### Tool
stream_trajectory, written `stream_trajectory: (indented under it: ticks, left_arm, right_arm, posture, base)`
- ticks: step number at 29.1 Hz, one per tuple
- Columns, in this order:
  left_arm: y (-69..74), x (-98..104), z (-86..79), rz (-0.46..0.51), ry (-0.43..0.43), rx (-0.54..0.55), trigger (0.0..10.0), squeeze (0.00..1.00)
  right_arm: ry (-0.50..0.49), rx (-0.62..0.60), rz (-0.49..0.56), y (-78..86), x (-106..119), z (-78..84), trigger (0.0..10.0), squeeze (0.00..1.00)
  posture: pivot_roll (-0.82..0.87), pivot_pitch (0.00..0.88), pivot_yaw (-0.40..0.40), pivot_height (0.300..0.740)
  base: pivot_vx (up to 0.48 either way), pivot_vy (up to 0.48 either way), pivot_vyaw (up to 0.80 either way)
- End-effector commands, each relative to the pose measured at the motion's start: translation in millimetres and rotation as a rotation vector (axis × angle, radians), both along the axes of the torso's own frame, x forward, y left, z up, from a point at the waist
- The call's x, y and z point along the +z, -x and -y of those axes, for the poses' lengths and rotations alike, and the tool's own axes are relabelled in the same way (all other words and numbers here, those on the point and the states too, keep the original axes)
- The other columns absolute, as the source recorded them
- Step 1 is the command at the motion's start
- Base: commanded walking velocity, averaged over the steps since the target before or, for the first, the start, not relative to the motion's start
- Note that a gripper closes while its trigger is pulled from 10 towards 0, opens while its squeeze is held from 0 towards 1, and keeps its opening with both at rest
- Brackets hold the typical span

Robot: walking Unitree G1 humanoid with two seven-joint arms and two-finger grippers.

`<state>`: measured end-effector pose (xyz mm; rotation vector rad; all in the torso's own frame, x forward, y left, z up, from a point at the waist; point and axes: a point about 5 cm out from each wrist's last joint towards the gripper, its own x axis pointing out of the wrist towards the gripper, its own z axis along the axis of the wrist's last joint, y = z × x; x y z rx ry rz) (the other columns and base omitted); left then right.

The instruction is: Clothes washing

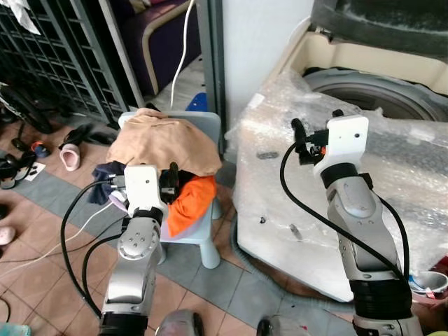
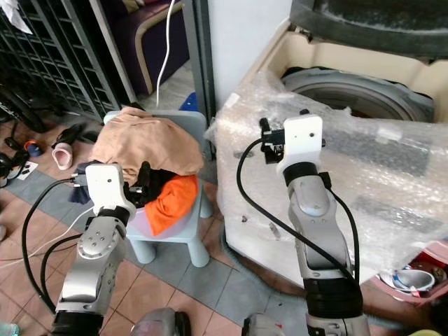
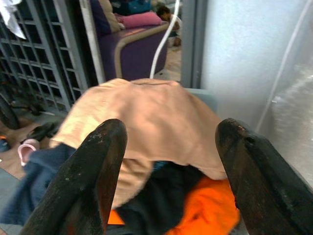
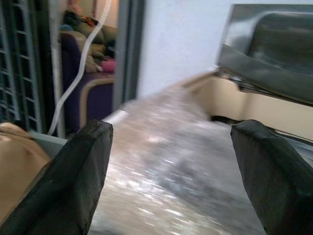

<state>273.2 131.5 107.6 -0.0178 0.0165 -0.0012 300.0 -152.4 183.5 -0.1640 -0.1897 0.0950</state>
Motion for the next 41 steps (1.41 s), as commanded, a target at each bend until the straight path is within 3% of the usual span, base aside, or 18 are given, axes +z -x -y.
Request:
stream_trajectory:
  ticks: [1, 16, 17, 18, 20, 21, 41]
  left_arm:
    - [1.3, 1, -6.4, -0.007, -0.003, 0.022, 10.0, 0.00]
    - [1.4, 1, -7.7, -0.013, -0.007, 0.024, 10.0, 0.00]
    - [2.7, 2, -9.5, -0.008, -0.010, 0.028, 10.0, 0.00]
    - [4.2, 2, -11.9, -0.009, -0.020, 0.035, 10.0, 0.00]
    - [7.1, 2, -15.9, -0.003, -0.024, 0.040, 10.0, 0.00]
    - [9.2, 1, -18.8, -0.003, -0.028, 0.043, 10.0, 0.00]
    - [9.3, 2, -19.1, 0.006, -0.048, 0.032, 10.0, 0.00]
  right_arm:
    - [-0.017, 0.037, 0.028, 0.9, 7, -8.5, 10.0, 1.00]
    - [-0.032, 0.039, -0.003, 2.6, 2, -7.9, 10.0, 1.00]
    - [-0.034, 0.035, -0.030, 3.3, -3, -7.9, 10.0, 0.89]
    - [-0.031, 0.033, -0.048, 4.2, -6, -7.5, 10.0, 0.85]
    - [-0.018, 0.035, -0.068, 6.5, -12, -7.6, 10.0, 0.45]
    - [-0.025, 0.028, -0.083, 8.0, -16, -6.8, 10.0, 0.00]
    - [0.003, 0.009, -0.187, 10.0, -41, -3.2, 10.0, 0.00]
  posture:
    - [-0.04, 0.062, 0.064, 0.740]
    - [-0.04, 0.064, 0.069, 0.740]
    - [-0.04, 0.064, 0.071, 0.740]
    - [-0.04, 0.064, 0.071, 0.740]
    - [-0.04, 0.063, 0.073, 0.740]
    - [-0.04, 0.063, 0.073, 0.740]
    - [-0.03, 0.045, 0.076, 0.740]
  base:
    - [0.000, 0.480, 0.00]
    - [0.000, 0.480, 0.00]
    - [0.000, 0.480, 0.00]
    - [0.000, 0.244, 0.00]
    - [0.000, 0.000, 0.00]
    - [0.000, 0.000, 0.00]
    - [0.000, 0.000, 0.00]
